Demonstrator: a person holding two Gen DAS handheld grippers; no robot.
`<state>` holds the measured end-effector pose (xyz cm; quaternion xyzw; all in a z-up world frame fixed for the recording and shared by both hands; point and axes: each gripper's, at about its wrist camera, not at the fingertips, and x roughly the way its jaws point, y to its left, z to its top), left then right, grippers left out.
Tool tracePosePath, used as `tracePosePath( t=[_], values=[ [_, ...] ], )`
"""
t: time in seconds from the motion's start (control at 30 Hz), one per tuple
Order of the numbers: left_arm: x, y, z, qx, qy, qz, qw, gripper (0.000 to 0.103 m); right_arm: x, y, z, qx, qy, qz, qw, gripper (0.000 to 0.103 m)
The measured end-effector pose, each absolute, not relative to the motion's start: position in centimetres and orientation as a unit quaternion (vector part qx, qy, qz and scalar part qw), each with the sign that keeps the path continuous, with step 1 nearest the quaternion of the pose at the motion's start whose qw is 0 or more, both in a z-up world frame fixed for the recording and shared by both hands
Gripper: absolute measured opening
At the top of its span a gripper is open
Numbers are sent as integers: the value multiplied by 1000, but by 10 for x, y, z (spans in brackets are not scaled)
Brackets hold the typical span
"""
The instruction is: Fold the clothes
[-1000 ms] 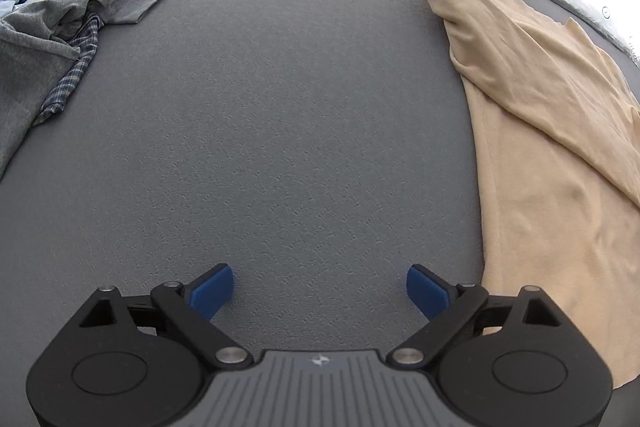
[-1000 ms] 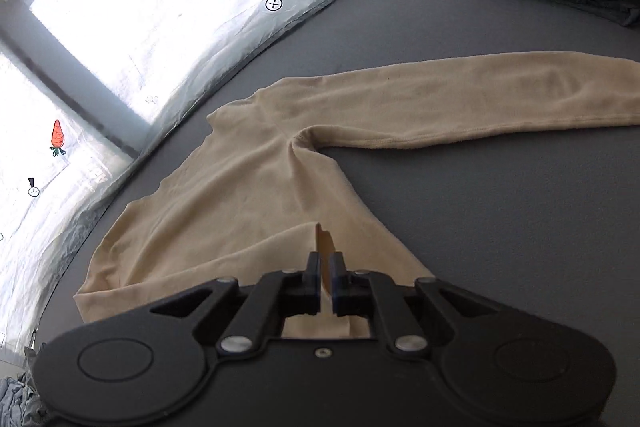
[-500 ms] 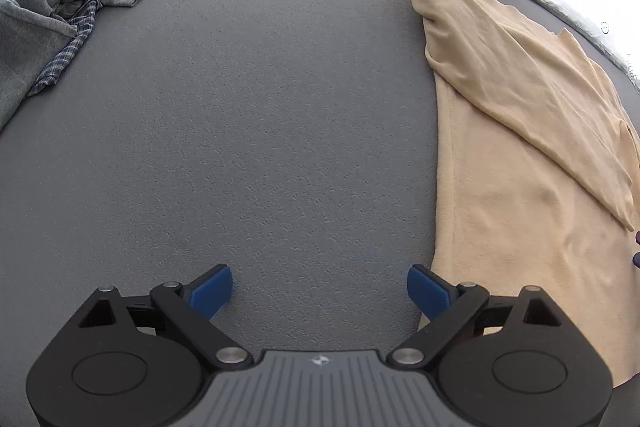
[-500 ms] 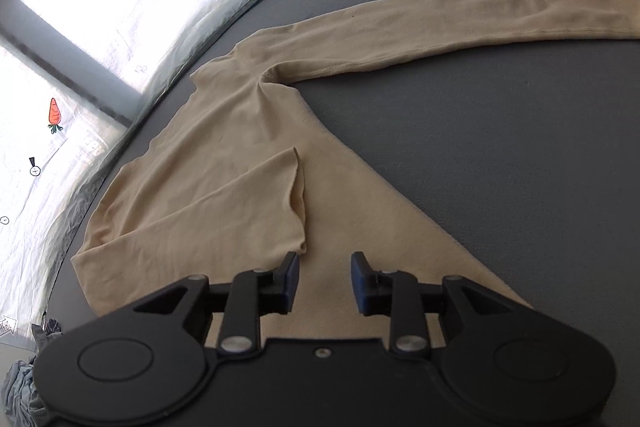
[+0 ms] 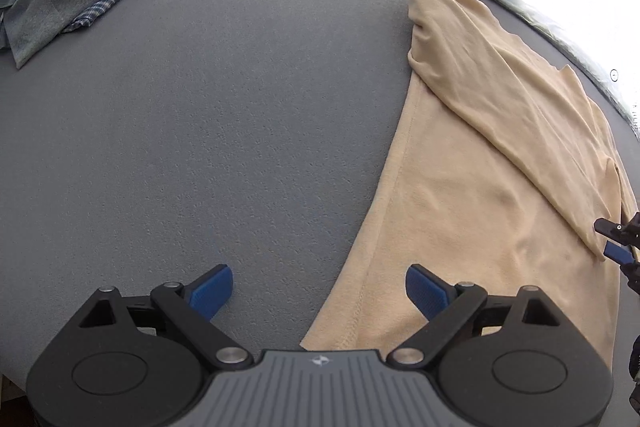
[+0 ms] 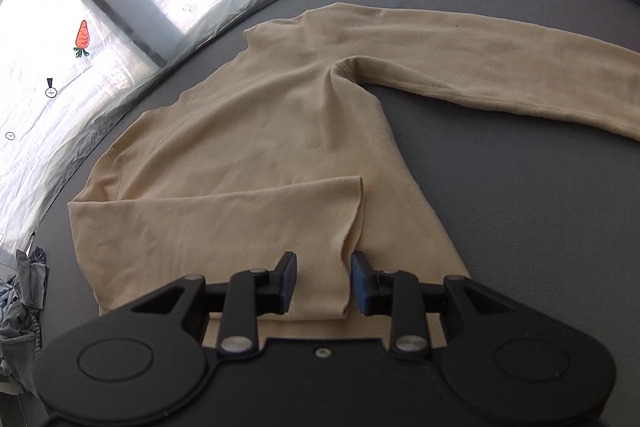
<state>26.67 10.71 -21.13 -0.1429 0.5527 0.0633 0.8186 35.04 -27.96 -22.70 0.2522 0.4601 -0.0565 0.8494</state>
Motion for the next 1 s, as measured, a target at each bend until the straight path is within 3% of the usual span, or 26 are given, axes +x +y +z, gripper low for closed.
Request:
tracePosePath(
  t=[0.1,0.2,0.3,0.37,0.43,0.53,1.0],
  values=[
    [263,104,-212,-145,553,75,817,90,356,-271,-226,203,463,-36,862,32],
    [261,97,-215,-130,552,94,818,74,357,-263,-224,143,465,-20,874,21],
    [260,85,-217,-98,546,111,824,53,354,-270,-226,137,462,-7,876,8],
    [257,79,-216,-95,536,105,832,24,352,-280,-227,155,461,4,874,4],
    [257,71,-214,-89,529,103,838,8,349,-288,-228,169,457,16,873,2],
    [254,57,-209,-64,517,112,846,4,345,-291,-220,154,441,36,884,1],
    [237,-8,-183,-42,483,92,870,4,358,-389,-184,129,351,-12,928,1]
  ],
)
